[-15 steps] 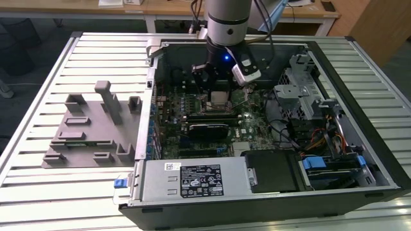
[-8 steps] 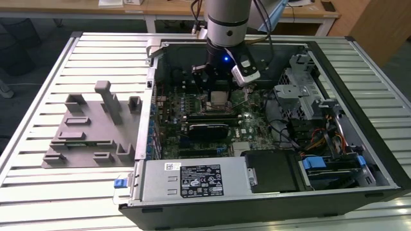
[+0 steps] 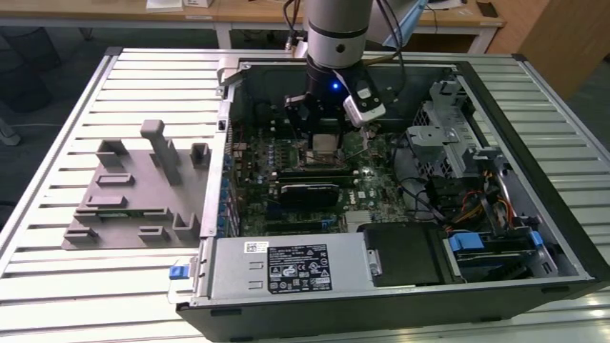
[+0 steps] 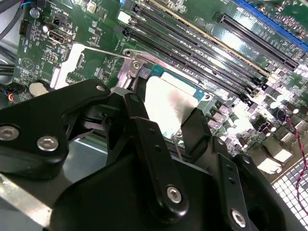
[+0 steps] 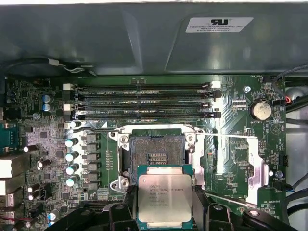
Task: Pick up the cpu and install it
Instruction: 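Place the cpu into insertion slot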
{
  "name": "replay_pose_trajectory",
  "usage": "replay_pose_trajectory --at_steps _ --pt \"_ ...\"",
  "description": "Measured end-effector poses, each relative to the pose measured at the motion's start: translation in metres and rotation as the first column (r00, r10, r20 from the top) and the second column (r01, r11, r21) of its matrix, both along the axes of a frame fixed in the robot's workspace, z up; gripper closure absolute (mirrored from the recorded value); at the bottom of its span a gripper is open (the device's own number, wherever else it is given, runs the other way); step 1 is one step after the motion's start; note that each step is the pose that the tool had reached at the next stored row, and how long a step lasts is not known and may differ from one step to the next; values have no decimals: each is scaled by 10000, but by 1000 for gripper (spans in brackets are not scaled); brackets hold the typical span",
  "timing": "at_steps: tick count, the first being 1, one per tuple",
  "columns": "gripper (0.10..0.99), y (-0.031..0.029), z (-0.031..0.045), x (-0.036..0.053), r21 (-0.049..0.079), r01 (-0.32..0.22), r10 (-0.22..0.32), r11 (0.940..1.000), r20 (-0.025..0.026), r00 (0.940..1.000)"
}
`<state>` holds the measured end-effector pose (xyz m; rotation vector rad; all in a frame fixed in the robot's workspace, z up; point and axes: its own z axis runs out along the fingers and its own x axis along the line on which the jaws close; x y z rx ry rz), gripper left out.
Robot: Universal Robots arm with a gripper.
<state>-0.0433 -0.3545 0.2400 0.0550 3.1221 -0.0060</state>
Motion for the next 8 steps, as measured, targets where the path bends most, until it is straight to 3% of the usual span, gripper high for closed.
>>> replay_pose_trajectory --at_steps 8 --pt "545 3 0 0 10 0 0 10000 0 10000"
